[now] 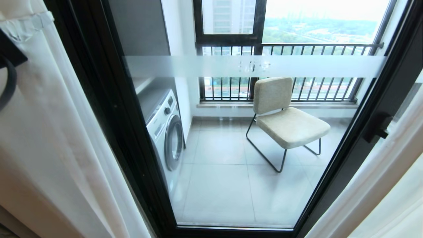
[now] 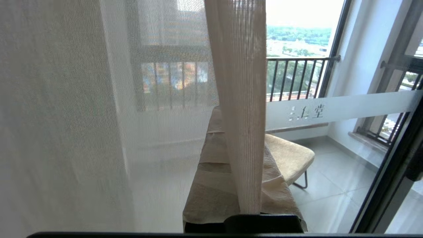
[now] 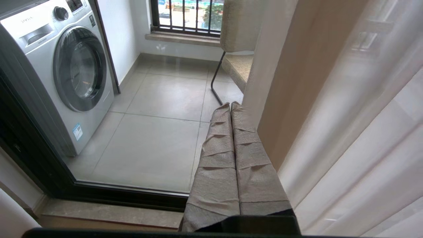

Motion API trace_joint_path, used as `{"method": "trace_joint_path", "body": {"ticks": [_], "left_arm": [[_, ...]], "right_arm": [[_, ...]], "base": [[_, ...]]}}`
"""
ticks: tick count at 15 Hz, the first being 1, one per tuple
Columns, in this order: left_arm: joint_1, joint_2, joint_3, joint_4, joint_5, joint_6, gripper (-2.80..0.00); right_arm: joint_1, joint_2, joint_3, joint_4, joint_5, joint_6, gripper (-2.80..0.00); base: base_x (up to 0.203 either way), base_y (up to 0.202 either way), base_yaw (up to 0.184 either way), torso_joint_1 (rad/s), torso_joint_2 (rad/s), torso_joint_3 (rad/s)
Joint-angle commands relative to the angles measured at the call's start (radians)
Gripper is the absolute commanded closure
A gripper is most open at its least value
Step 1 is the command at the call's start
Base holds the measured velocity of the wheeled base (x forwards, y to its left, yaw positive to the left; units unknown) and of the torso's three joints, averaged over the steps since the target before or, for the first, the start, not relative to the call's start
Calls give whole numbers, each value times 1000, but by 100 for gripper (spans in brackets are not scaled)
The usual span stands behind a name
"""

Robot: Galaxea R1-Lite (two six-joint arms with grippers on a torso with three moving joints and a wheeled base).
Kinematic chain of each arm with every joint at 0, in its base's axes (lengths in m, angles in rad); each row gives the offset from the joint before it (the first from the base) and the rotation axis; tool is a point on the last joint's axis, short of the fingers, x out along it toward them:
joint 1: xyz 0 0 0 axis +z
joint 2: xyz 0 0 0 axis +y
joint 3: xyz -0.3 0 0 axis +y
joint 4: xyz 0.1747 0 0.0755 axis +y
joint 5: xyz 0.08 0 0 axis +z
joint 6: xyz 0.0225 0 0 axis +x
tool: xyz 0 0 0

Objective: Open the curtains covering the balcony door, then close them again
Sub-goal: Close the inner curtains on both sides

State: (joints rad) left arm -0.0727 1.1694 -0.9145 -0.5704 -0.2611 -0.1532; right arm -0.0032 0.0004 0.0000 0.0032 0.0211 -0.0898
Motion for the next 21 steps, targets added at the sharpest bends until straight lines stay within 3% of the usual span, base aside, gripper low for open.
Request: {"method": "trace_joint_path", "body": {"ticks": [1, 11, 21], "left_arm": [[-14, -10, 0, -3, -1, -2, 0], [-34, -25, -9, 60, -3, -2, 0], [-138, -33, -12, 60, 0, -2, 0]], "right_arm": [[0, 0, 0, 0, 0, -1, 0], [0, 0, 0, 0, 0, -1, 0], [0, 0, 0, 0, 0, -1, 0]], "base": [[0, -192, -2, -9, 6, 1], [0, -192, 2, 1, 2, 3], [0, -192, 3, 3, 3, 2]]}}
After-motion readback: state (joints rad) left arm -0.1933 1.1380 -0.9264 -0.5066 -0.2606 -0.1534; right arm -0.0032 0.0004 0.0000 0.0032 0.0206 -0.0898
